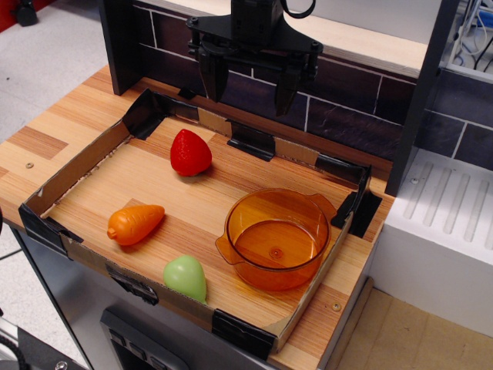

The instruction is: Put carrot in pot

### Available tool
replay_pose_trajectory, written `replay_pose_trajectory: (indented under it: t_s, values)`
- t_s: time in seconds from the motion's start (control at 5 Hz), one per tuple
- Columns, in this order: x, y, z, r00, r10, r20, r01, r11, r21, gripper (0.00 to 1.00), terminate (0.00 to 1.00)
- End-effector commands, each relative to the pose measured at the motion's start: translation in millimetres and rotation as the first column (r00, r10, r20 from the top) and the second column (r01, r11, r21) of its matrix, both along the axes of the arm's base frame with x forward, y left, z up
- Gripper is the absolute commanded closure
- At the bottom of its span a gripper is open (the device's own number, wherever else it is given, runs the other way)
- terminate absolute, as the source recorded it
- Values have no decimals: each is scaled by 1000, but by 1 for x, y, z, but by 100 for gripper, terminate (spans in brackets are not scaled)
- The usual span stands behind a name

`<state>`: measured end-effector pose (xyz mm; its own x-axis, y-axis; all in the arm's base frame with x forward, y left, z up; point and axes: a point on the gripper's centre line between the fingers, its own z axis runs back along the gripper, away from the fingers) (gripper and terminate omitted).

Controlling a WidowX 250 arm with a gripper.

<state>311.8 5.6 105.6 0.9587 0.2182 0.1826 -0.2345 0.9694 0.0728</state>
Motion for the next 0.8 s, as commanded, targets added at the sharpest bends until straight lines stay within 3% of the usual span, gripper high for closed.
replay_pose_trajectory:
  t_s: [0.0,0.2,0.4,0.6]
  values:
    - [0,0,0,1000,0,0,0,1000,0,0,0]
    - [-11,15,13,996,-82,23,83,996,-36,0,0]
    - [-29,36,21,984,-179,-7,178,979,-95,0,0]
    - [-48,63,17,955,-287,-72,278,954,-111,0,0]
